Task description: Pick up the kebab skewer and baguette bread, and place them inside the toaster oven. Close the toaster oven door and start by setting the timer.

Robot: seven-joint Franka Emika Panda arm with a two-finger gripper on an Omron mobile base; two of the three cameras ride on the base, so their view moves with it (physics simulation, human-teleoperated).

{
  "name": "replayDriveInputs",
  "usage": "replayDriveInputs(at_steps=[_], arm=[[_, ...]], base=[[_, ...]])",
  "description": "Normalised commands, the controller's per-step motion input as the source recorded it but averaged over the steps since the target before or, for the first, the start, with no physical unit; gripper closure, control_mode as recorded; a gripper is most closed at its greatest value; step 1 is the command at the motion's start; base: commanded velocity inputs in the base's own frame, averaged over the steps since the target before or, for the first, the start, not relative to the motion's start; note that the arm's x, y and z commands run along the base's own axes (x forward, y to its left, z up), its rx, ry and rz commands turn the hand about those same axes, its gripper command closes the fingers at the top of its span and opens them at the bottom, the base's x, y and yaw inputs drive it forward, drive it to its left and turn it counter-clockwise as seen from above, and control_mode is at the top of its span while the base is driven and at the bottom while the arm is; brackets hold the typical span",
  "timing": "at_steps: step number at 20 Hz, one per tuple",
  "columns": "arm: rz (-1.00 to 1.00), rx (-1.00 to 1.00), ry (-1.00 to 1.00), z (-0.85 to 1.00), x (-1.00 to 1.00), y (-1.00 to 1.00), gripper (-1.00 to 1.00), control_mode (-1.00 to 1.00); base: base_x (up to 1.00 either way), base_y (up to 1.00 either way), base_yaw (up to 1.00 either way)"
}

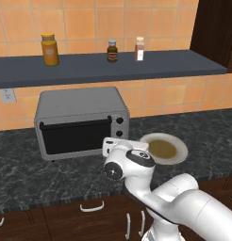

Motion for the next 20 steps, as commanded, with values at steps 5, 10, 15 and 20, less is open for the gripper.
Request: replayDriveInputs(at_steps=[5, 10, 15, 20], arm=[[0.14, -0.06, -0.06, 0.00, 0.06, -0.27, -1.00, -1.00], [0.15, -0.03, -0.03, -0.06, 0.04, -0.31, -1.00, -1.00], [0.15, -0.04, -0.01, -0.30, 0.02, -0.27, -1.00, -1.00], [0.11, -0.03, 0.00, -0.45, 0.00, -0.09, -1.00, -1.00]], base=[[0.00, 0.00, 0.00], [0.00, 0.00, 0.00], [0.00, 0.00, 0.00], [0.00, 0.00, 0.00]])
